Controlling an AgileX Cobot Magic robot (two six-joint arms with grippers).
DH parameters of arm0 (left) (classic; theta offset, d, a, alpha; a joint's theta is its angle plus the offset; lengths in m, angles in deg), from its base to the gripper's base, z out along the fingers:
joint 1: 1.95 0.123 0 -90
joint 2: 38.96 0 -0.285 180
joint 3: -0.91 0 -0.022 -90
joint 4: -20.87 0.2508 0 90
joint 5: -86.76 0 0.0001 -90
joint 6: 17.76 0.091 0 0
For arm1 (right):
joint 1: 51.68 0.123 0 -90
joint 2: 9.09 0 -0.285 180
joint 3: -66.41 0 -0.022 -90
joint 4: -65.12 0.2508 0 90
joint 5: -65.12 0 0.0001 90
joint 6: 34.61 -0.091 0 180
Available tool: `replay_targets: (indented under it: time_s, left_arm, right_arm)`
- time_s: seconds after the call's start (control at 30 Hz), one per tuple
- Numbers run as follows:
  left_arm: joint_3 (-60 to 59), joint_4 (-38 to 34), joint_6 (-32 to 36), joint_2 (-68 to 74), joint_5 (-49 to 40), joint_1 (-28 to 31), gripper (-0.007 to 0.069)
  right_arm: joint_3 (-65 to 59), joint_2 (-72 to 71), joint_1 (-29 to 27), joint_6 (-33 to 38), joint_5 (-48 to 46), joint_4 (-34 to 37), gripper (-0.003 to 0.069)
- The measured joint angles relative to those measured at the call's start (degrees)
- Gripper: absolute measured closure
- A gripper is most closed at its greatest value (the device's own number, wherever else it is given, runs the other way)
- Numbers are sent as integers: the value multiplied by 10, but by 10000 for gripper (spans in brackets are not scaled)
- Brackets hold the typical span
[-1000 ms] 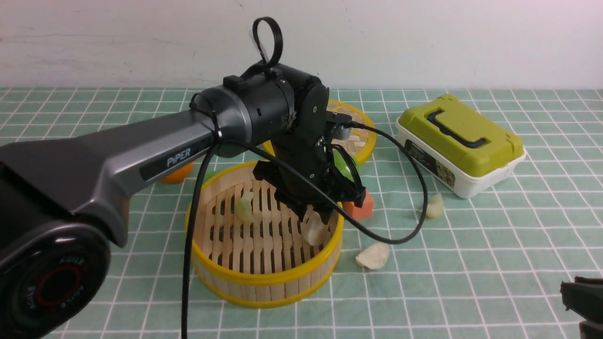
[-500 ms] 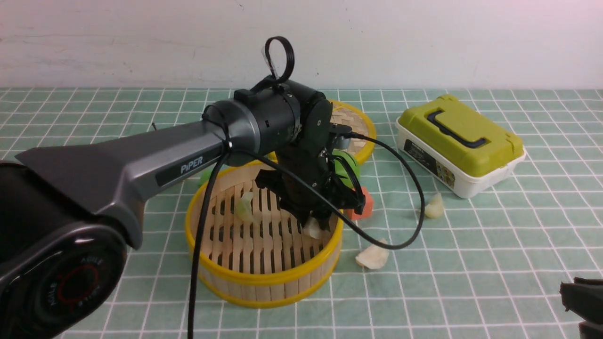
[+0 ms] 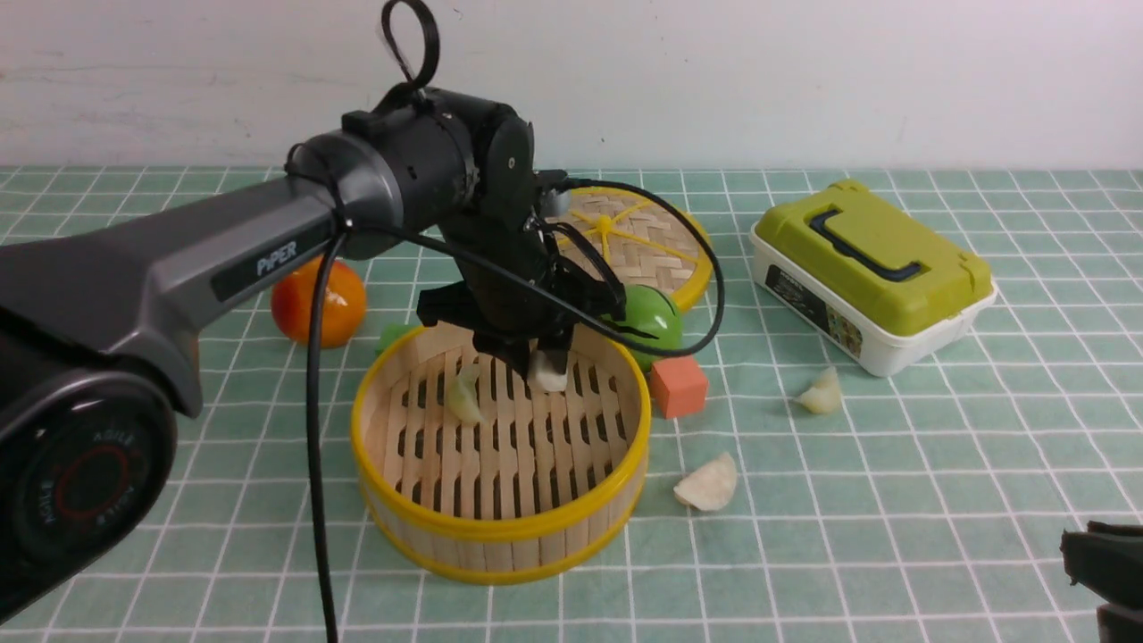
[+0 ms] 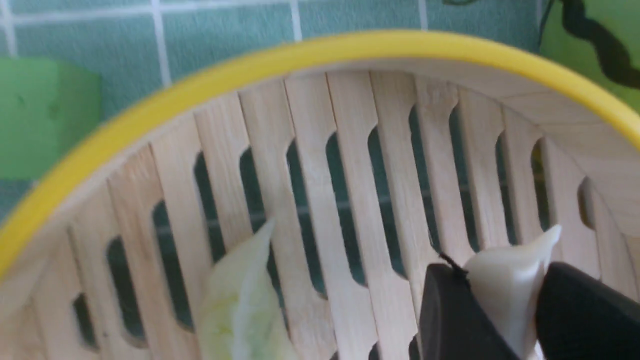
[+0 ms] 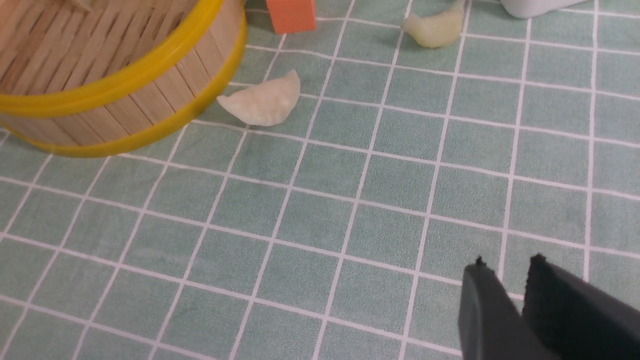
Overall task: Put the dumplings into the steamer on the table with the blue tablecloth.
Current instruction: 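Place the dumpling into the bamboo steamer basket with the left gripper, then reach for and grasp a dumpling lying on the table beside the steamer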
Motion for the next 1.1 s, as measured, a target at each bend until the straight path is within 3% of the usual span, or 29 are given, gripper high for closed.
replay_targets:
  time_s: [0.13,0.33,0.47,0.6,0.9,1.1]
  left_arm:
    - [0,5,-16,17,-3,-1,403]
    - [8,24,-5,9,-26,-1,232]
    - [26,26,36,-28,-67,-1,205]
    - [41,40,96,-119,-116,-1,293]
    - [19,89,150,-421,-156,-1,634]
    - [-161,95,149,-631,-78,-1,638]
  right_arm:
    - [0,0,0,0,0,1,530]
    - [0,0,0,0,0,7,528]
    - [0,2,0,0,-1,33,524]
    - [22,26,0,0,-33,58,513]
    - [167,206,0,0,-119,71,460]
    - [244,348,3,0,-103,62,431]
